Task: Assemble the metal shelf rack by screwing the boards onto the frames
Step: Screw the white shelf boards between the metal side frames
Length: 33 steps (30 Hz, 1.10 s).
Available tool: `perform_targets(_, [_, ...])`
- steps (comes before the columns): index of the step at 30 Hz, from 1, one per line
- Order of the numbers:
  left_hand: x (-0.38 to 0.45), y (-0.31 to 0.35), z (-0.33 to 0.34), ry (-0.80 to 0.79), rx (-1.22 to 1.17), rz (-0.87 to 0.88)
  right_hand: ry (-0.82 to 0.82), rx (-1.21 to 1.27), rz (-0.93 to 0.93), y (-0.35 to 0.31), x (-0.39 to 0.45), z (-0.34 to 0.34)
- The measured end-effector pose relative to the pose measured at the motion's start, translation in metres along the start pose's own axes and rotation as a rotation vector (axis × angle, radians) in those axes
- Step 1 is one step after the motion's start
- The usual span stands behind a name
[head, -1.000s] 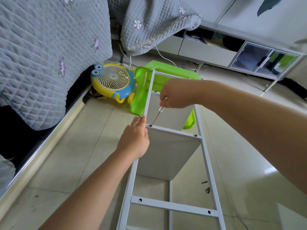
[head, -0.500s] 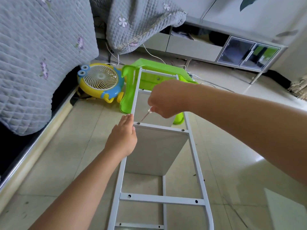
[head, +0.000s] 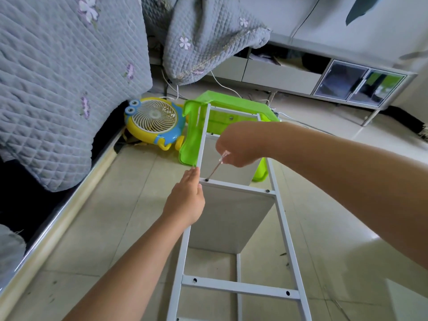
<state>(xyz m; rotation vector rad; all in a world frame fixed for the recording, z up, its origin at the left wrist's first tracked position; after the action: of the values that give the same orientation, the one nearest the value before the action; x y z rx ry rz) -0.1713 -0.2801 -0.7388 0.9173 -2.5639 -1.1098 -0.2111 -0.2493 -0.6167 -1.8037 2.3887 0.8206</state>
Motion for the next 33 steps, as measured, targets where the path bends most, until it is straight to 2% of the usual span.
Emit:
perform_targets(2, [-0.002, 0.000, -0.001, 0.001, -0.014, -0.003, 0.009, -0.055, -0.055, -0.008, 0.000, -0.002])
perform_targets(4, [-0.003, -0.001, -0.002, 0.006, -0.042, -0.013, -0.038, 0.032, -0.026, -0.006, 0.007, 0.001])
perform_targets(8, [-0.007, -0.002, -0.003, 0.007, -0.100, -0.026, -0.292, 0.661, 0.279, 0.026, 0.018, 0.037])
perform_targets(10, [-0.009, -0.001, -0.003, 0.005, -0.111, -0.024, -0.375, 0.819, 0.360, 0.034, 0.016, 0.049])
perform_targets(12, [-0.010, -0.001, -0.003, 0.001, -0.127, -0.021, -0.338, 0.759, 0.327, 0.030, 0.013, 0.044])
perform_targets(16, [-0.011, -0.001, -0.002, -0.006, -0.191, -0.025, -0.081, 0.103, 0.013, -0.003, 0.006, 0.005])
perform_targets(19, [-0.011, -0.001, -0.002, -0.006, -0.218, -0.028, 0.015, -0.158, -0.104, -0.021, 0.001, -0.006])
perform_targets(22, [-0.011, -0.003, -0.002, 0.000, -0.257, -0.038, -0.012, 0.006, -0.030, -0.015, 0.010, -0.003])
perform_targets(26, [-0.012, -0.005, -0.002, 0.017, -0.299, -0.049, -0.294, 0.547, 0.266, 0.019, 0.021, 0.036])
perform_targets(28, [-0.012, -0.005, -0.002, 0.014, -0.298, -0.044, -0.363, 0.698, 0.339, 0.026, 0.017, 0.049])
perform_targets(30, [-0.011, -0.004, -0.002, 0.013, -0.301, -0.041, -0.308, 0.637, 0.295, 0.022, 0.015, 0.044])
perform_targets(33, [-0.010, -0.004, -0.002, 0.012, -0.298, -0.041, -0.182, 0.356, 0.121, 0.003, 0.010, 0.024])
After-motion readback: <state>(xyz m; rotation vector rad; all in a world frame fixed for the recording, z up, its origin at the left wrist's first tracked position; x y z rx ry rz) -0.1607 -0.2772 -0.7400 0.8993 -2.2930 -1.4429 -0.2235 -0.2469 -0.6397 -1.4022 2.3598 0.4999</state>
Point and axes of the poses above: each hand's wrist, its own x-axis towards the middle knuckle, its own z-axis out of the palm, y = z × x, the point moved 10 cm from there along x, towards the middle knuckle, and after that the axes turned 1 degree about -x, right-handed, at the moved point
